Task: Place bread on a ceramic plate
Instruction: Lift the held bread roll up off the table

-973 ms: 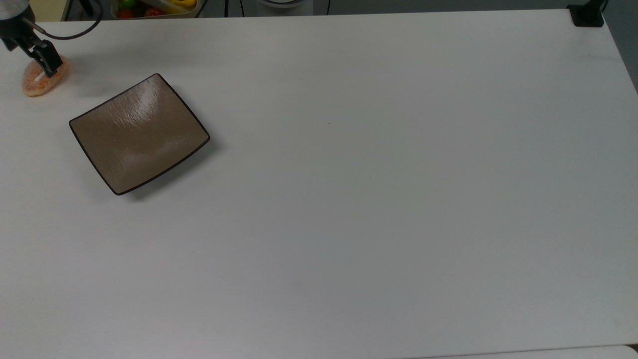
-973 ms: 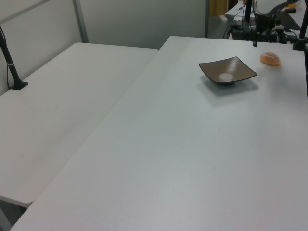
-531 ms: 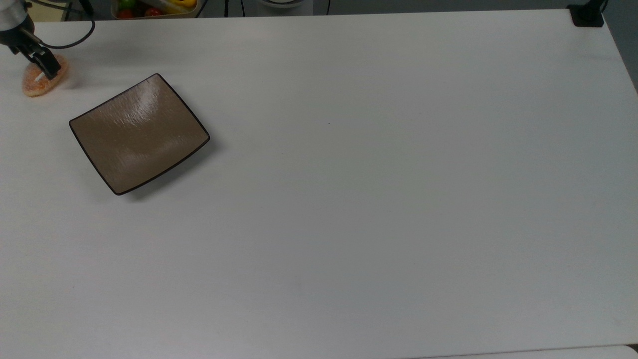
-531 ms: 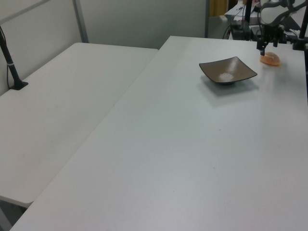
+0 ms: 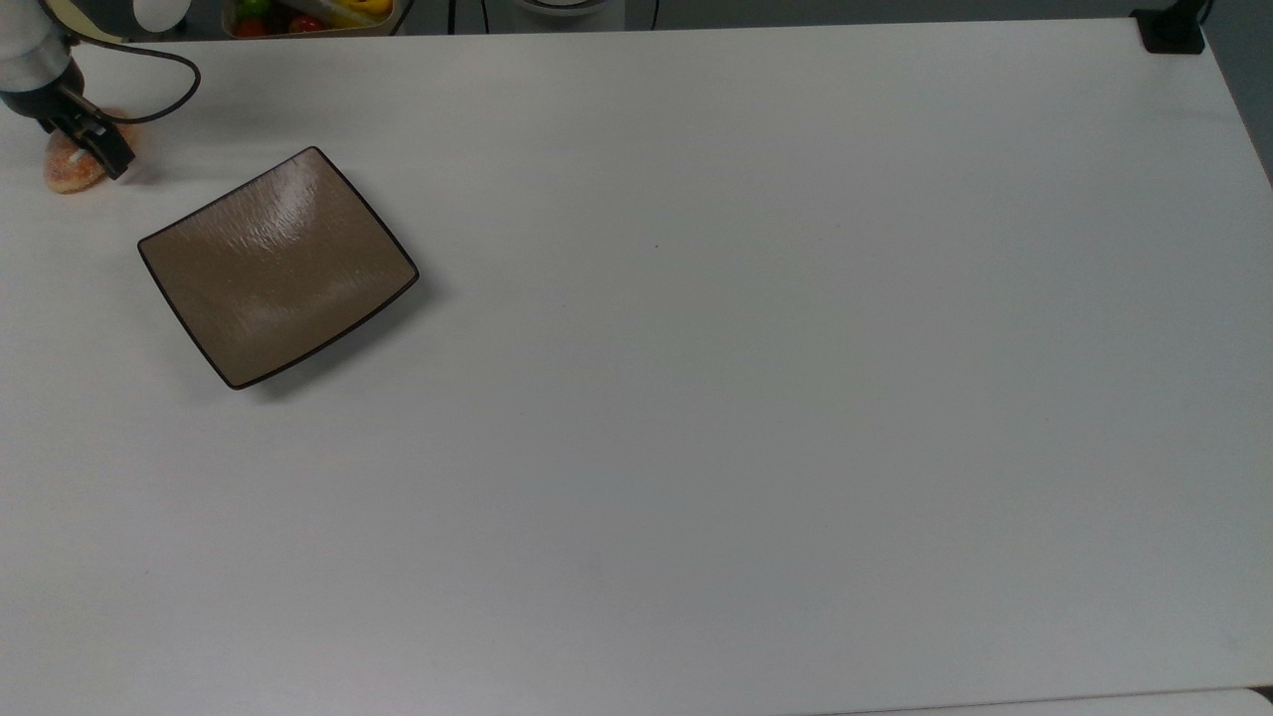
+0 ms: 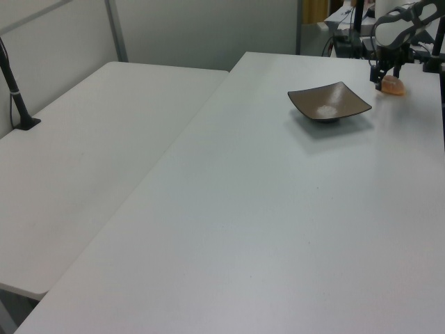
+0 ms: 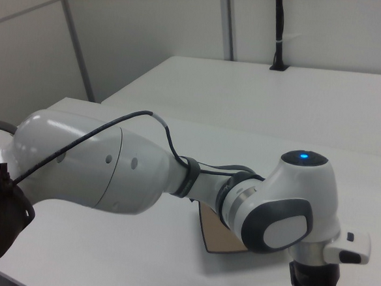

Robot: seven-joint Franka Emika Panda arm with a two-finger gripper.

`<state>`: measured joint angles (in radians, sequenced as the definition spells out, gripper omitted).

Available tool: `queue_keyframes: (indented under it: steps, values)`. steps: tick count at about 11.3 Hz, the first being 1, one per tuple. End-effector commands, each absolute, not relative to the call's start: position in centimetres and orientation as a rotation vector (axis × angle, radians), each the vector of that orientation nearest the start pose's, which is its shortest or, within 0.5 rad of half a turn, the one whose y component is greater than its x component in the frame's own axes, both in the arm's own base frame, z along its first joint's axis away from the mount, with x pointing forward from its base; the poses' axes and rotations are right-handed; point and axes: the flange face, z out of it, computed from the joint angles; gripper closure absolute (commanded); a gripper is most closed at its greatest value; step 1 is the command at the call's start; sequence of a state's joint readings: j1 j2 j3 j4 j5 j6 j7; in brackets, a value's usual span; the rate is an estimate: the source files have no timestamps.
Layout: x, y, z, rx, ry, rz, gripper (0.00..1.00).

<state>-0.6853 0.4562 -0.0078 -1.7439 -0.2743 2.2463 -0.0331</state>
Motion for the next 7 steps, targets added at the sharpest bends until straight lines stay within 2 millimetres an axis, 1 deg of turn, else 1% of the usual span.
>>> queue_keyframes:
  steps: [1,2,3,4,5,6,7]
  values:
    - [50.3,-43.4,32.1,-3.306,0.719,0.057,0.58]
    - [49.9,-43.9,32.2,-3.306,0.71,0.063,0.69]
    - [49.9,-43.9,32.2,-3.306,0.71,0.064,0.77]
    - [49.8,-44.0,32.4,-3.307,0.711,0.06,0.8]
    - [49.8,-44.0,32.4,-3.308,0.709,0.06,0.8]
    - [49.9,-44.0,33.0,-3.307,0.708,0.046,0.8]
    - [49.9,-44.1,33.9,-3.308,0.72,0.026,0.8]
